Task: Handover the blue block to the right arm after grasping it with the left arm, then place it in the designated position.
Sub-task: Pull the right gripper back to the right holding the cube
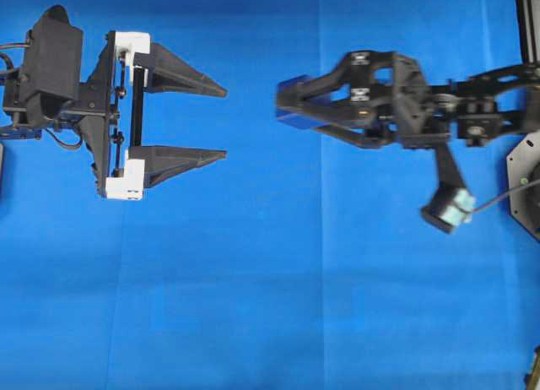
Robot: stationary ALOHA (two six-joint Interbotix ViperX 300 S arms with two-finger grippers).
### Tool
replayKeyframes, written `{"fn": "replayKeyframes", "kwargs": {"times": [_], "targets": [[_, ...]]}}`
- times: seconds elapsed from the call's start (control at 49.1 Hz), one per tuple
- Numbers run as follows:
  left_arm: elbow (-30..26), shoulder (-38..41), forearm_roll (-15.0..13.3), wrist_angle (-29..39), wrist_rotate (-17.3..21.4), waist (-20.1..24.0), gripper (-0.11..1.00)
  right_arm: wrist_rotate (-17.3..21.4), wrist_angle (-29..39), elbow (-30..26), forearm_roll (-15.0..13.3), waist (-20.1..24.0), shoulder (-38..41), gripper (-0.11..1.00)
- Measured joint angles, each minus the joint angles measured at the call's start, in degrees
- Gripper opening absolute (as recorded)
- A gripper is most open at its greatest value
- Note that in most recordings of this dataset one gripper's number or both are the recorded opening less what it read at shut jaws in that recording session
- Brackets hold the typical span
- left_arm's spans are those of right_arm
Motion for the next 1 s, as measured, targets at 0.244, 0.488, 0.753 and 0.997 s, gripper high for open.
{"fn": "replayKeyframes", "kwargs": {"times": [0.244,0.488,0.753,0.997], "targets": [[-0.1,0.0,-0.1,0.0,-0.1,0.0,0.93,0.0,3.6,3.2,0.0,1.4,-5.4,0.47],[0.0,0.0,0.0,0.1,0.0,0.0,0.93,0.0,4.5,4.0,0.0,2.0,-6.4,0.47],[0.0,0.1,0.0,0.0,-0.1,0.0,0.93,0.4,4.3,4.0,0.3,2.1,-6.4,0.47],[-0.1,0.1,-0.1,0.0,-0.1,0.0,0.93,7.7,4.3,4.0,4.7,2.0,-6.4,0.47]]}}
